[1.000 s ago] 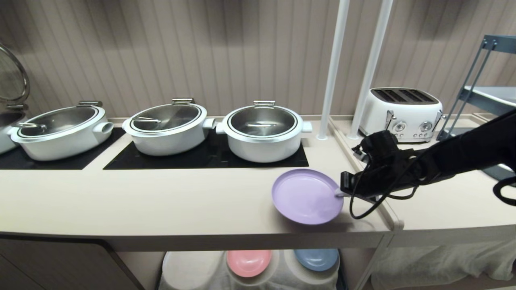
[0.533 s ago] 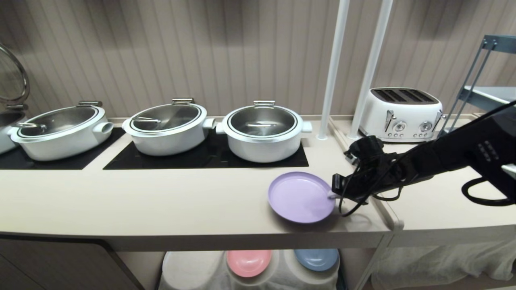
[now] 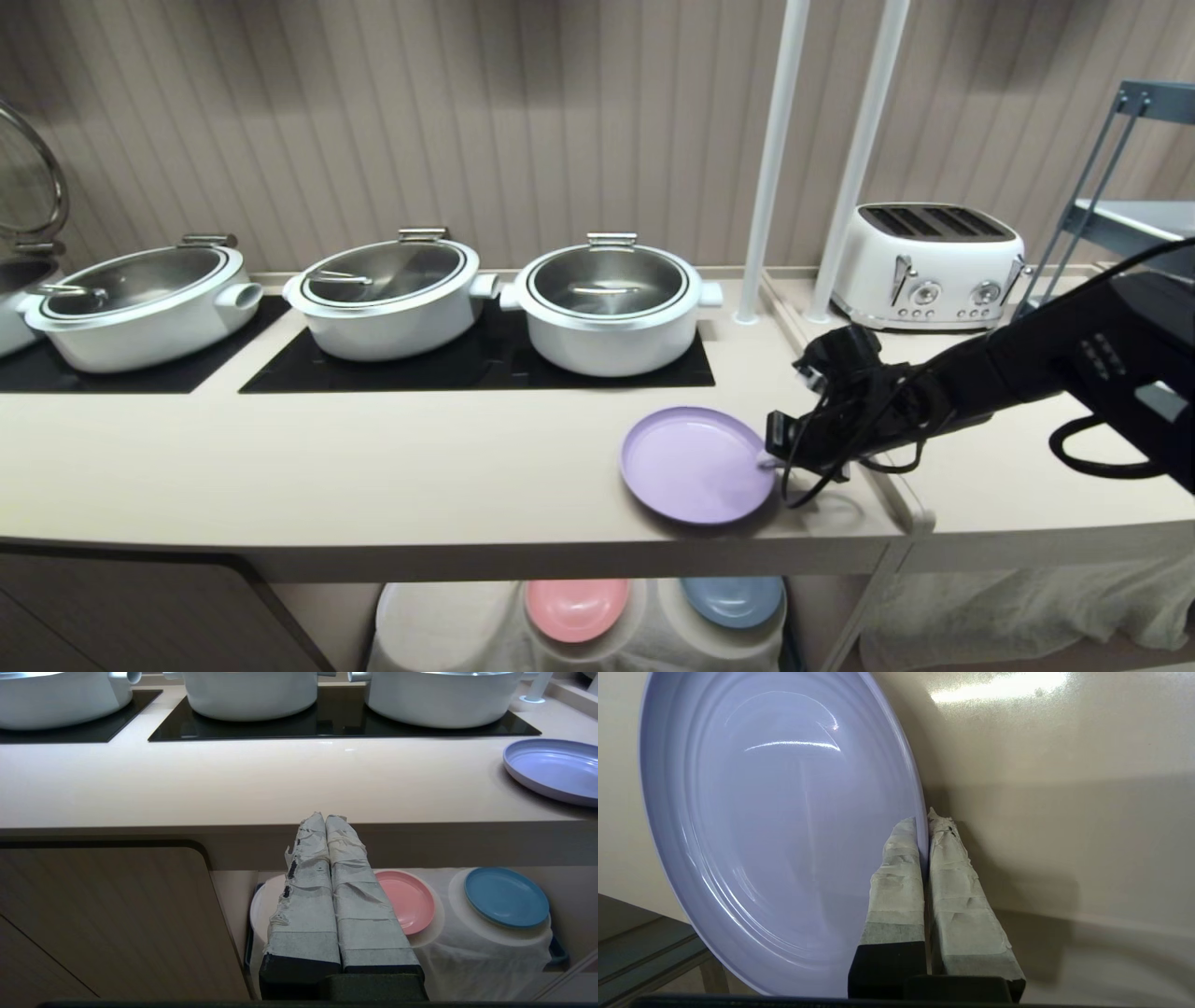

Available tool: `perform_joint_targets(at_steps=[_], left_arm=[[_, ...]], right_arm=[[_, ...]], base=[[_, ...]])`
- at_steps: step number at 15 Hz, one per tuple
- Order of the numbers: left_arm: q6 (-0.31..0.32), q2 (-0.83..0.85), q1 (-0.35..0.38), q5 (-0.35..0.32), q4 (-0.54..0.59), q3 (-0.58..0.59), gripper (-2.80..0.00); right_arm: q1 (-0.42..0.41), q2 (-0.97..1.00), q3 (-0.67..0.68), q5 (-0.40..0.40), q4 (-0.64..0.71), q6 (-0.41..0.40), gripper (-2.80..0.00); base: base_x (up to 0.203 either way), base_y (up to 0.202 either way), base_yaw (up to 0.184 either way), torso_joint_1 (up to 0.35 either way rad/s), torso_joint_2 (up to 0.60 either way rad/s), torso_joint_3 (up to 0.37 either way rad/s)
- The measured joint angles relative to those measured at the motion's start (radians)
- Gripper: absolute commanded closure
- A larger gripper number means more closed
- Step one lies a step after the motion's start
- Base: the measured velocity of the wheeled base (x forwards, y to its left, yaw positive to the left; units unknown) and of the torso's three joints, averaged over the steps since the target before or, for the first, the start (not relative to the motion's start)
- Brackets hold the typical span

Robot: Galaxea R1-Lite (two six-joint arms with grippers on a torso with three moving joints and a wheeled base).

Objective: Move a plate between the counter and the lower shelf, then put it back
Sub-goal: Put the plate

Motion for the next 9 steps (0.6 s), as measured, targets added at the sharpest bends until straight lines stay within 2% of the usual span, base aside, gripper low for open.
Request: perform_joint_targets(at_steps=[9], left_arm=[[0.000,0.000,0.000,0.000,0.000,0.000,0.00]], right_arm=[[-0.009,0.035,-0.065,0.000,0.012,0.010,0.00]], base=[[0.000,0.000,0.000,0.000,0.00,0.000]])
